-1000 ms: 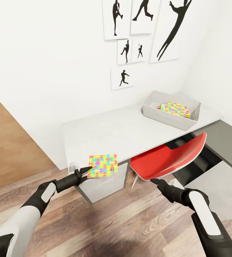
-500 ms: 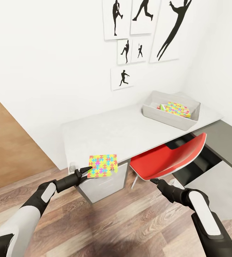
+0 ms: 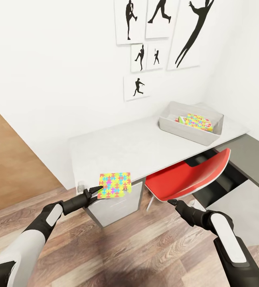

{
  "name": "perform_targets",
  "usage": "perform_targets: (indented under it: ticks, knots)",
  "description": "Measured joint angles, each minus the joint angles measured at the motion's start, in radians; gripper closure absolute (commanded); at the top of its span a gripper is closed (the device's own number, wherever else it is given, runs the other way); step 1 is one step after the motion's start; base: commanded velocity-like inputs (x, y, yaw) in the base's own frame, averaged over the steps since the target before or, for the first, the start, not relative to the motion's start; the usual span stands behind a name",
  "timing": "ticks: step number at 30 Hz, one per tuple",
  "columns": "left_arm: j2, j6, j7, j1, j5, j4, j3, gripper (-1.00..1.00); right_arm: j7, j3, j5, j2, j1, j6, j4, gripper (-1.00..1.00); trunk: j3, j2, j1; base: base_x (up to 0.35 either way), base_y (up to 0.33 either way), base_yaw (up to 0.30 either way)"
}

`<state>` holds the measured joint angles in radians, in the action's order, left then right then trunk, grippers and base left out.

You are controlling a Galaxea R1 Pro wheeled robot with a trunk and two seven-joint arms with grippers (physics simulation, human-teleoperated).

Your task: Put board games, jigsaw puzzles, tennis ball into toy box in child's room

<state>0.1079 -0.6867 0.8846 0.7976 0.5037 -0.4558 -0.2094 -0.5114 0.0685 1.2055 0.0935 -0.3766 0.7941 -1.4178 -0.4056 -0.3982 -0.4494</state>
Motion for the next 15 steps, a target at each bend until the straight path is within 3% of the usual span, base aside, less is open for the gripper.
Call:
perform_targets:
  ticks: [15]
  knots:
    - [0.0, -0.001, 0.023, 0.0, 0.0, 0.0, 0.001, -1.0, 0.0, 0.0, 0.0, 0.0, 0.0, 0.0, 0.0, -1.0, 0.0, 0.0, 0.0, 0.0, 0.0, 0.0]
